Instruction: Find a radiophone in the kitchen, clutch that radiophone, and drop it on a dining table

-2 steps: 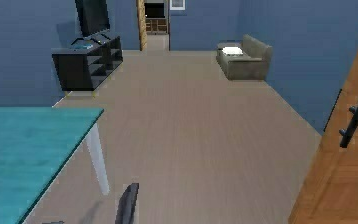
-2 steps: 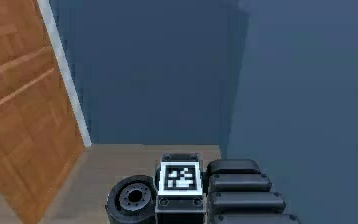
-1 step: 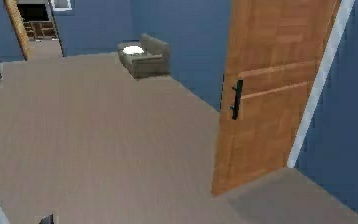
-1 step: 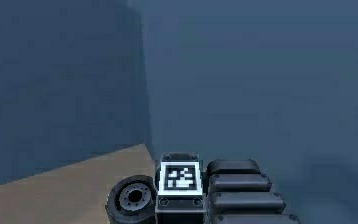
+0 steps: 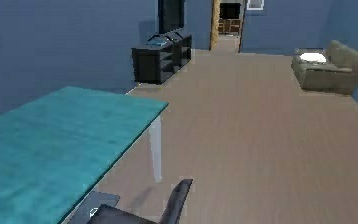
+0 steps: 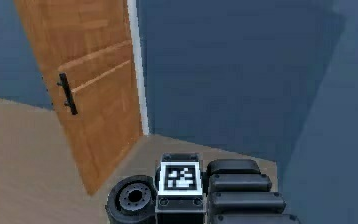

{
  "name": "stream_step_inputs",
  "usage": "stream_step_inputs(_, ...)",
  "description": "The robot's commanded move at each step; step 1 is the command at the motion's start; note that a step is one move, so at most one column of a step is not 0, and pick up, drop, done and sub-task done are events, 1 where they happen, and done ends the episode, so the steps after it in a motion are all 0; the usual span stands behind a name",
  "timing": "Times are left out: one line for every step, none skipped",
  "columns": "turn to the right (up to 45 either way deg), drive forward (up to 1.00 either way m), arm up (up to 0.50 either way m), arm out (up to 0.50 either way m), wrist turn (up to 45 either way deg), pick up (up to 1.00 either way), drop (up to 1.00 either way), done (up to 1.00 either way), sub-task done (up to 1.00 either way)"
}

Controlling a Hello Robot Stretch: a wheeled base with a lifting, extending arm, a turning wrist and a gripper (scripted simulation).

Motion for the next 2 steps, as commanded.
stream_step_inputs(-45.0, 0.0, 0.0, 0.0, 0.0, 0.0, 0.0, 0.0, 0.0)
stream_step_inputs(-21.0, 0.0, 0.0, 0.0, 0.0, 0.0, 0.0, 0.0, 0.0)
